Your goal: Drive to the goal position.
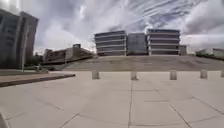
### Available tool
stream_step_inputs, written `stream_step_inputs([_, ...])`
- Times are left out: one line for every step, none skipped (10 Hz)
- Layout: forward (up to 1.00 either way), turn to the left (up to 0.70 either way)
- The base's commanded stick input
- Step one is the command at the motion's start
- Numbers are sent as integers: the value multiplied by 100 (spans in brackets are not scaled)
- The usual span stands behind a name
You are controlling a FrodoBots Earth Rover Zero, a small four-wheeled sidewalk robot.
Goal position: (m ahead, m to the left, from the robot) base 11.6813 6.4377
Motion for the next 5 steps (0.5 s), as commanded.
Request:
stream_step_inputs([100, 0])
stream_step_inputs([100, 0])
stream_step_inputs([100, 0])
stream_step_inputs([100, 0])
stream_step_inputs([100, 0])
